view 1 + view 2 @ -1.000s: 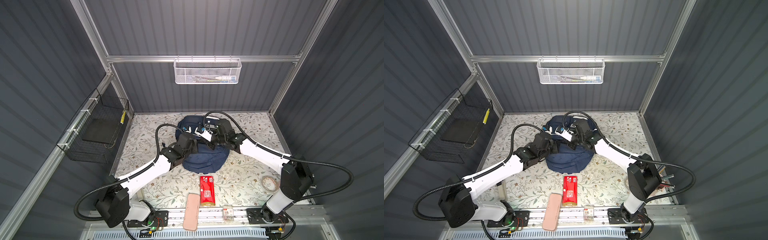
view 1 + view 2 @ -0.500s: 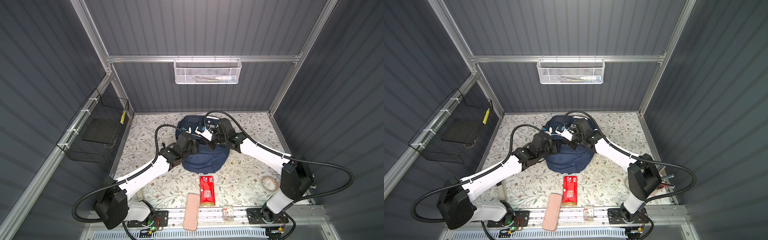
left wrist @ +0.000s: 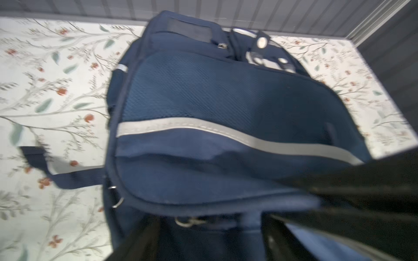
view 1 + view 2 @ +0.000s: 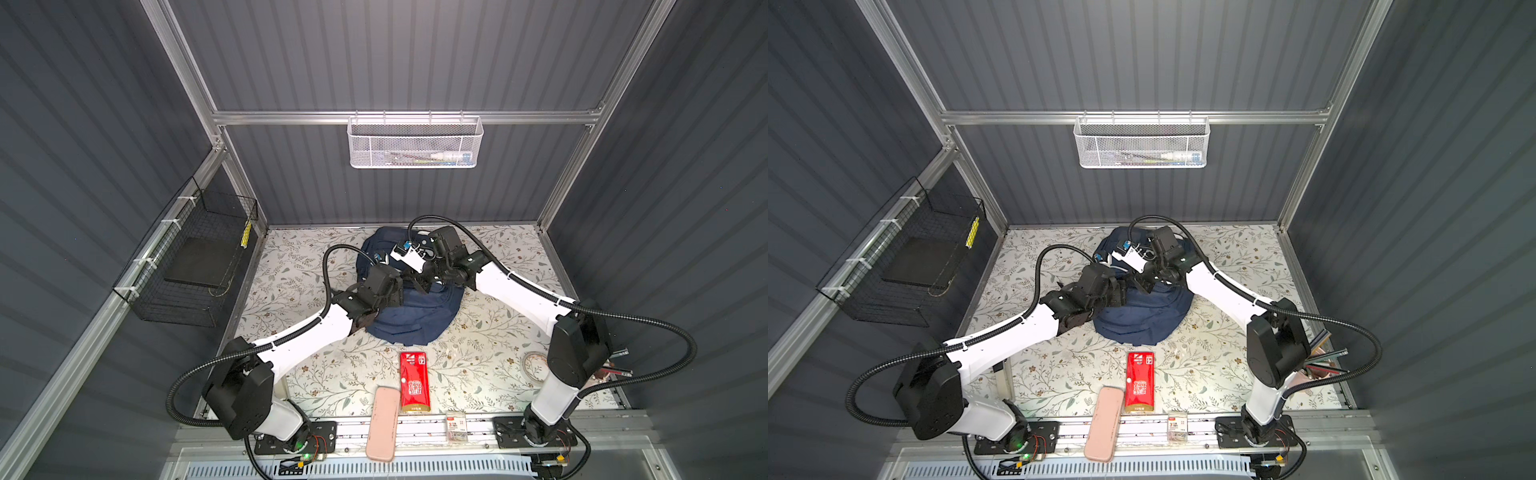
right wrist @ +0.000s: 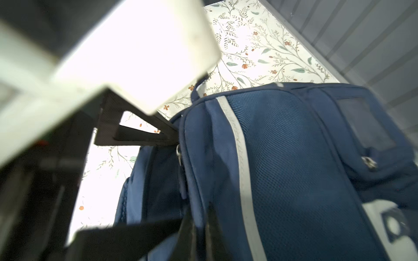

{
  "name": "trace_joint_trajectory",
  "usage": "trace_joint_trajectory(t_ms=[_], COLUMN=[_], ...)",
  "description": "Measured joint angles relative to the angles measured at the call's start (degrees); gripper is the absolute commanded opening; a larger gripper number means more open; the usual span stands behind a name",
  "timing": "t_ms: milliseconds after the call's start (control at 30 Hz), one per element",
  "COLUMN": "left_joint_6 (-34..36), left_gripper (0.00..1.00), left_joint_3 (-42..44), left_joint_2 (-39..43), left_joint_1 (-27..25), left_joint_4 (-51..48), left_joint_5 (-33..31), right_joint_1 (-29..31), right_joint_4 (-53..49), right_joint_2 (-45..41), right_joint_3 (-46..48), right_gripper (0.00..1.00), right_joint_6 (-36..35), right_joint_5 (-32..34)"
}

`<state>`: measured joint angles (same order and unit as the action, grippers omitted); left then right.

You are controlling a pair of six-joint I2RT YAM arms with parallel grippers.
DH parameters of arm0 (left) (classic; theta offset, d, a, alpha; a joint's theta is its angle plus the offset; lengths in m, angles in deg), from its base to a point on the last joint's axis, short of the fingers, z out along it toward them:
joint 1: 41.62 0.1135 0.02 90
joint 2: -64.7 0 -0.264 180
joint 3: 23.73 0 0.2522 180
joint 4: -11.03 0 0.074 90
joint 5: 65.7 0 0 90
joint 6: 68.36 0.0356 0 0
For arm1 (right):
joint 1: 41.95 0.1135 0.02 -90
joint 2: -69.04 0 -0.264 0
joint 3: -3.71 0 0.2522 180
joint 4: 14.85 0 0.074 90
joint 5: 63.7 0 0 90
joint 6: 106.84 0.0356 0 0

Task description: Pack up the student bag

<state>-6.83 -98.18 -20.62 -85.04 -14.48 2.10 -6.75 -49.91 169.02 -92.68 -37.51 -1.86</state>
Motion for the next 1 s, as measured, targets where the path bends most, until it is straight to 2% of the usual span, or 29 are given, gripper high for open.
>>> trace_joint_trajectory(t_ms=[33, 100, 267, 433, 500, 567, 633, 700, 800, 867, 933, 1000], left_joint_6=[0.13, 0.22, -0.52, -0.13, 0.79, 1.86, 2.97, 3.52, 4.0, 4.2, 4.59, 5.2], left_gripper=[0.3, 0.23, 0.2, 0.11, 0.13, 0.21, 0.35, 0.44, 0.44, 0.38, 0.17, 0.04], left_joint_3=[0.11, 0.55, 1.42, 3.28, 3.43, 3.43, 3.43, 3.43, 3.43, 3.43, 3.41, 3.41], left_joint_2=[-0.22, -0.31, 0.37, 2.43, 2.4, 2.4, 2.36, 2.32, 2.19, 1.77, 0.94, 0.22], left_joint_1=[0.17, 0.7, 1.73, 4.13, 5.09, 5.6, 5.57, 5.46, 5.42, 5.42, 5.44, 5.53], left_joint_4=[-0.04, -0.26, -0.68, 0.39, 0.83, 0.98, 0.94, 0.96, 1.05, 1.18, 1.18, 0.83], left_joint_5=[-0.81, -0.92, 1.73, 8.63, 10.91, 11.87, 11.93, 11.82, 11.74, 11.56, 10.99, 10.38], right_joint_1=[0.04, 0.04, 0.02, -0.02, -0.09, -0.09, -0.09, -0.09, -0.07, -0.07, -0.07, -0.07], right_joint_4=[-0.04, -0.07, 1.49, 3.28, 3.56, 3.78, 3.85, 3.91, 3.93, 3.96, 3.85, 3.72], right_joint_2=[0.0, 0.0, -0.42, -0.98, -1.18, -1.27, -1.27, -1.27, -1.27, -1.27, -1.27, -1.27], right_joint_3=[0.31, 0.57, 3.02, 4.76, 4.85, 5.09, 5.2, 5.29, 5.38, 5.38, 5.46, 5.77], right_gripper=[0.0, 0.0, 0.0, 0.0, 0.0, 0.0, 0.0, 0.0, 0.0, 0.0, 0.0, 0.0], right_joint_6=[0.48, 1.11, 1.81, 2.23, 2.23, 2.23, 2.23, 2.23, 2.27, 2.29, 2.27, 2.27], right_joint_5=[-0.07, -0.04, 0.13, 0.13, 0.15, 0.13, 0.13, 0.15, 0.11, 0.11, 0.2, 0.31])
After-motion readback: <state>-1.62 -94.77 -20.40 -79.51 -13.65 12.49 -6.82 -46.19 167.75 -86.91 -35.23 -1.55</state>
